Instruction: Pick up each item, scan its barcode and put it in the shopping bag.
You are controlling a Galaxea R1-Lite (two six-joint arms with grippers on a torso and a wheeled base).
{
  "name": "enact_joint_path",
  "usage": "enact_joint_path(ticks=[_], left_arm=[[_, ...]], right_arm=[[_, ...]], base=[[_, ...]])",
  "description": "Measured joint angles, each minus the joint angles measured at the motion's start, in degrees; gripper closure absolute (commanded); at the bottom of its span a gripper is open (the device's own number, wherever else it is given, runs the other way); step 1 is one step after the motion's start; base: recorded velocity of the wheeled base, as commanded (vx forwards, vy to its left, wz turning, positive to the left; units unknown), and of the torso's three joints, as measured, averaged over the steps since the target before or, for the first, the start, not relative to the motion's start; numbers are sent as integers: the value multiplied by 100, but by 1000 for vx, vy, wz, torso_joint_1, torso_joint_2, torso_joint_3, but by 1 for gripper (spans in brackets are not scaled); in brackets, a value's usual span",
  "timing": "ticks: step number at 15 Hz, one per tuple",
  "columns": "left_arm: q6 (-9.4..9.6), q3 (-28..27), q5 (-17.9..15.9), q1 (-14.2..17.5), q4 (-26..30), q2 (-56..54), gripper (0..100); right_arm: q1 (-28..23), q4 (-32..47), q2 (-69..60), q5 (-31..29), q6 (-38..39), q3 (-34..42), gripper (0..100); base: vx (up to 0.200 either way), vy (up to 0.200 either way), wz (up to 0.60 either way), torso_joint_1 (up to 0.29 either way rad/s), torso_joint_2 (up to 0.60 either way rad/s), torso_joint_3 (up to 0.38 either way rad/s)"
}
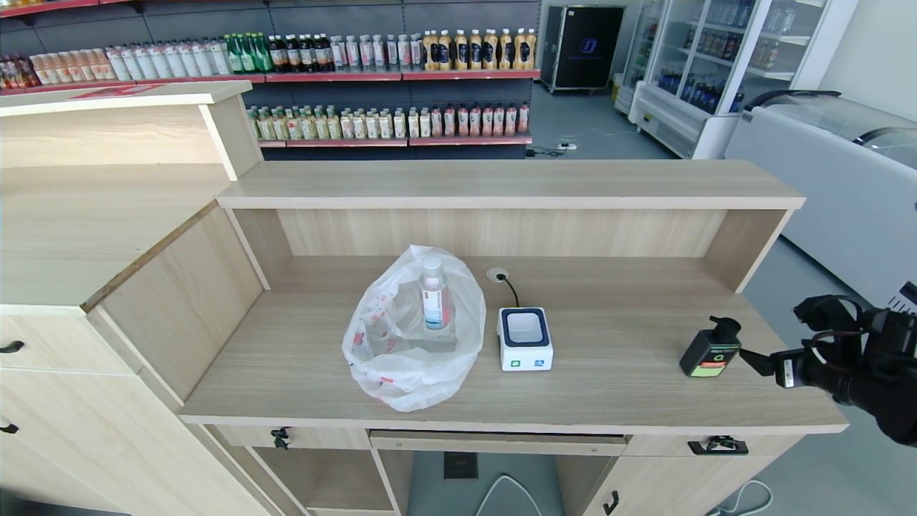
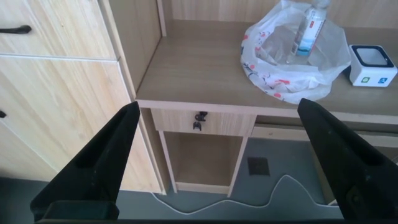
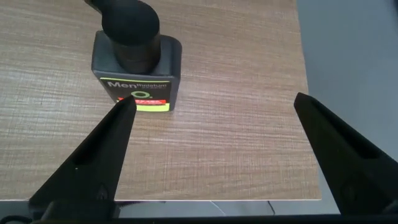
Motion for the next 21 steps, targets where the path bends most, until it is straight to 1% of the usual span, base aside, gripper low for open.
enact_joint_path(ticks=[6,10,20,21], left_arm=[[0,0,-2,0,0,0,0],[0,0,-2,0,0,0,0],[0,0,-2,0,0,0,0],[0,0,-2,0,0,0,0]], right_arm=[[347,-211,490,10,40,-234,0],[675,-316,763,10,38,-579,0],[1012,-343,1376,2,57,-1152,0],[1026,-343,1409,7,82,-1182,100]], base=[[0,0,0,0,0,0],[0,0,0,0,0,0],[0,0,0,0,0,0],[0,0,0,0,0,0]])
